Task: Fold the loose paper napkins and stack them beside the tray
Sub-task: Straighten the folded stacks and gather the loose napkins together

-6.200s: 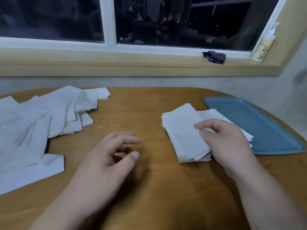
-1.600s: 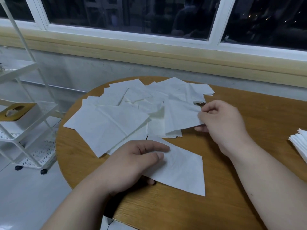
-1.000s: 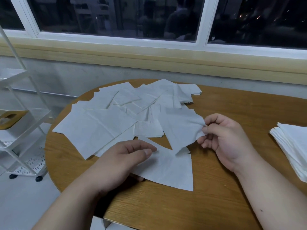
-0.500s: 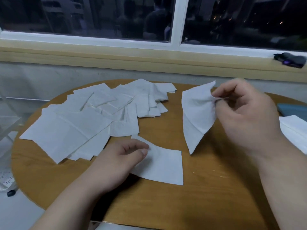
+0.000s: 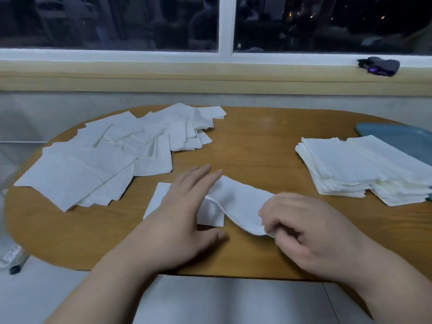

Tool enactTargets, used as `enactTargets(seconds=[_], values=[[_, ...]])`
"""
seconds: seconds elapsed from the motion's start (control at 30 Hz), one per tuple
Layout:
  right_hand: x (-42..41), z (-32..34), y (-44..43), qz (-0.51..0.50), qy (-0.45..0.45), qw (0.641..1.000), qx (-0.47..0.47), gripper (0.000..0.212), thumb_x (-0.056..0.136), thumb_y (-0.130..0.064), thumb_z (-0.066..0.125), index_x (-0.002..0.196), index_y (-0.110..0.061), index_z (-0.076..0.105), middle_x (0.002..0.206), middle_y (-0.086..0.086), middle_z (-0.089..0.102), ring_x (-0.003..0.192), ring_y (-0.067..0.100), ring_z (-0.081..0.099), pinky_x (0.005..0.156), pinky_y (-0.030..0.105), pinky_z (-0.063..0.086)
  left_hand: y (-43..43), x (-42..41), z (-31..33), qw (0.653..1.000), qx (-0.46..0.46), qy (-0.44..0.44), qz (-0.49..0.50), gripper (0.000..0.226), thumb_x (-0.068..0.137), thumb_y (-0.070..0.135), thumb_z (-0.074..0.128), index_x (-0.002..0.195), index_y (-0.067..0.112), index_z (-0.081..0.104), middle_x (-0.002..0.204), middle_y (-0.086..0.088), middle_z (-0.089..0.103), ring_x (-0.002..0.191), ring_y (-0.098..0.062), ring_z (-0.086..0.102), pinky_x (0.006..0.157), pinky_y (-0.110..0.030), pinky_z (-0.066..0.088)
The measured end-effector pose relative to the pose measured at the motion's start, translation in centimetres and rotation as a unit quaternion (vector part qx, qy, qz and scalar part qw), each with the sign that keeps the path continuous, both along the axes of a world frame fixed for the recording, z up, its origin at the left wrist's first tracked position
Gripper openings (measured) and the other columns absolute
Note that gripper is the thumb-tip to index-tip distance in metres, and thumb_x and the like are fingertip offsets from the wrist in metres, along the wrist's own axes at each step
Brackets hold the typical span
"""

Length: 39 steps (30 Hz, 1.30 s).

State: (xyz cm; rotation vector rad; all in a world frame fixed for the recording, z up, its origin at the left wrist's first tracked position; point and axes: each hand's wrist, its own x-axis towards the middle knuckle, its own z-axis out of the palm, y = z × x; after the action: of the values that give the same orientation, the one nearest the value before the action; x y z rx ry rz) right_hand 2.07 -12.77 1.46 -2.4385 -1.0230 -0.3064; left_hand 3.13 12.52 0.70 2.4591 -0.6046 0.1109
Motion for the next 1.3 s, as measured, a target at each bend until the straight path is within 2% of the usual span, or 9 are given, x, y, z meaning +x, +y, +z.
enactTargets(seconds=[0.1, 0.2, 0.3, 0.37, 0.53, 0.73, 0.97, 1.17, 1.3], values=[[-1.3, 0.0, -1.3, -0.016, 0.025, 0.999, 0.035, 0.018, 0.079, -0.009, 0.049, 0.080, -0.026, 0.055, 0.079, -0.014, 0.060, 0.076, 0.009, 0.060, 0.066, 0.027, 0.047, -1.0, -0.4, -0.5, 0.996, -0.019, -0.055, -0.062, 0.041, 0.081, 0.031, 0.071, 0.120, 0.040, 0.065, 0.127, 0.031, 0.053, 0.127, 0.008, 0.043, 0.097, -0.005, 0.037], [-2.3, -0.1, -2.7, -0.083, 0.090, 0.985, 0.126, 0.026, 0.079, -0.006, 0.057, 0.083, -0.032, 0.060, 0.077, -0.010, 0.063, 0.069, 0.013, 0.059, 0.060, 0.026, 0.046, -1.7, -1.2, -0.2, 0.997, -0.049, -0.013, -0.060, 0.021, 0.087, 0.015, 0.070, 0.091, 0.035, 0.072, 0.095, 0.023, 0.067, 0.095, -0.002, 0.062, 0.075, -0.015, 0.046], [-2.1, -0.7, -3.3, -0.147, 0.143, 0.963, 0.176, 0.040, 0.084, 0.001, 0.061, 0.086, -0.039, 0.062, 0.075, -0.006, 0.064, 0.065, 0.022, 0.058, 0.060, 0.035, 0.046, -2.6, -1.6, 0.3, 0.995, -0.086, 0.041, -0.019, 0.016, 0.090, 0.029, 0.070, 0.094, 0.044, 0.068, 0.091, 0.024, 0.068, 0.085, -0.004, 0.064, 0.073, -0.018, 0.048], [-1.5, -1.6, -3.3, -0.185, 0.139, 0.960, 0.157, 0.039, 0.085, -0.003, 0.062, 0.089, -0.042, 0.064, 0.081, -0.017, 0.065, 0.066, 0.011, 0.058, 0.059, 0.024, 0.044, -3.2, -1.4, 0.1, 0.993, -0.090, 0.071, 0.031, 0.026, 0.089, 0.037, 0.070, 0.102, 0.057, 0.061, 0.087, 0.023, 0.065, 0.085, 0.001, 0.060, 0.074, -0.014, 0.046], [-0.8, -2.6, -2.5, -0.207, -0.008, 0.977, 0.047, 0.034, 0.086, -0.022, 0.059, 0.119, -0.026, 0.063, 0.115, -0.023, 0.052, 0.109, 0.001, 0.051, 0.092, 0.015, 0.039, -3.6, -0.1, -1.6, 0.998, 0.013, -0.011, 0.062, 0.064, 0.086, 0.042, 0.070, 0.142, 0.047, 0.040, 0.121, 0.026, 0.047, 0.119, 0.004, 0.037, 0.103, -0.019, 0.033], [-1.7, -3.6, -1.7, -0.100, 0.015, 0.993, -0.062, 0.031, 0.089, -0.044, 0.055, 0.109, -0.025, 0.069, 0.112, -0.013, 0.061, 0.111, 0.010, 0.055, 0.093, 0.036, 0.049, -3.0, 0.4, -2.5, 0.997, 0.011, -0.068, 0.037, 0.050, 0.087, 0.038, 0.068, 0.135, 0.036, 0.054, 0.131, 0.019, 0.046, 0.128, -0.003, 0.035, 0.108, -0.029, 0.032], [-3.3, -3.6, -2.9, -0.082, 0.013, 0.988, -0.132, 0.050, 0.079, -0.074, 0.058, 0.103, -0.032, 0.068, 0.107, -0.018, 0.058, 0.103, 0.008, 0.055, 0.093, 0.032, 0.039, -2.6, 0.0, -1.8, 0.999, 0.000, -0.043, -0.023, 0.033, 0.090, 0.028, 0.060, 0.121, 0.040, 0.063, 0.129, 0.027, 0.047, 0.133, 0.003, 0.034, 0.109, -0.028, 0.035], [-5.3, -3.7, -4.2, -0.066, -0.048, 0.994, -0.069, 0.006, 0.083, -0.028, 0.061, 0.084, -0.027, 0.066, 0.088, -0.016, 0.061, 0.083, 0.010, 0.058, 0.078, 0.035, 0.047, -2.4, -0.6, -1.1, 0.995, -0.013, -0.021, -0.096, 0.032, 0.089, 0.025, 0.055, 0.117, 0.035, 0.067, 0.124, 0.026, 0.055, 0.129, -0.003, 0.045, 0.103, -0.020, 0.037], [-5.6, -2.5, -3.7, -0.118, 0.037, 0.991, 0.052, 0.014, 0.089, -0.033, 0.057, 0.077, -0.031, 0.064, 0.073, -0.018, 0.059, 0.072, 0.002, 0.056, 0.070, 0.019, 0.042, -2.3, -1.1, -0.4, 0.981, -0.082, 0.058, -0.165, 0.038, 0.091, 0.048, 0.054, 0.120, 0.028, 0.067, 0.118, 0.014, 0.064, 0.118, -0.015, 0.059, 0.095, -0.029, 0.045]])
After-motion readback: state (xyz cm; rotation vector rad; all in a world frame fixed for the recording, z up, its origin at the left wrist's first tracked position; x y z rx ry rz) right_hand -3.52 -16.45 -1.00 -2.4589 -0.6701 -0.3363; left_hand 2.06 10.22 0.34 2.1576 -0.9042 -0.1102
